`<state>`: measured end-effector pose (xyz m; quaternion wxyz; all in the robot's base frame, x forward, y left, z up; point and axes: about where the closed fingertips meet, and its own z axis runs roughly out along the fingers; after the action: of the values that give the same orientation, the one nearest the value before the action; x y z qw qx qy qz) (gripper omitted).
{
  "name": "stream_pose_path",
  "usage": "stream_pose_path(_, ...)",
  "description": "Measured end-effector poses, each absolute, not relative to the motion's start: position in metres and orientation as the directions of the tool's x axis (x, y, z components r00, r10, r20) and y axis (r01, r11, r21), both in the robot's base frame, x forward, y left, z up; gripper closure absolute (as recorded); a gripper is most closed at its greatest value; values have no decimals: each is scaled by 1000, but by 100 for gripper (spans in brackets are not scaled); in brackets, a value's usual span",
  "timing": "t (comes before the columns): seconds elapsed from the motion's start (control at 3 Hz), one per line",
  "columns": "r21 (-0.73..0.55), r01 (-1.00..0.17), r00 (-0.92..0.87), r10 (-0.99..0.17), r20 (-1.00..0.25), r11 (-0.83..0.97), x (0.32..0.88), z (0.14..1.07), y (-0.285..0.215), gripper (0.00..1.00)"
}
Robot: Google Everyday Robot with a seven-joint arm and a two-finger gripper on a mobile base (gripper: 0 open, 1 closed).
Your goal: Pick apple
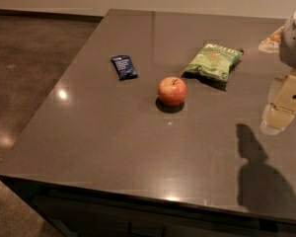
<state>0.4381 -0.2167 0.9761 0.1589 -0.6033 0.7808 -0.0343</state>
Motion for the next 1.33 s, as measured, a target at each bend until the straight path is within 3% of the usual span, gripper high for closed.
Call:
stream_pose_path(0.67, -238, -934, -208, -947, -246, 267, 452, 972, -204, 0)
stream_pose_path(1.33, -230, -933, -199, -928, -315, 278, 515, 935, -144, 0)
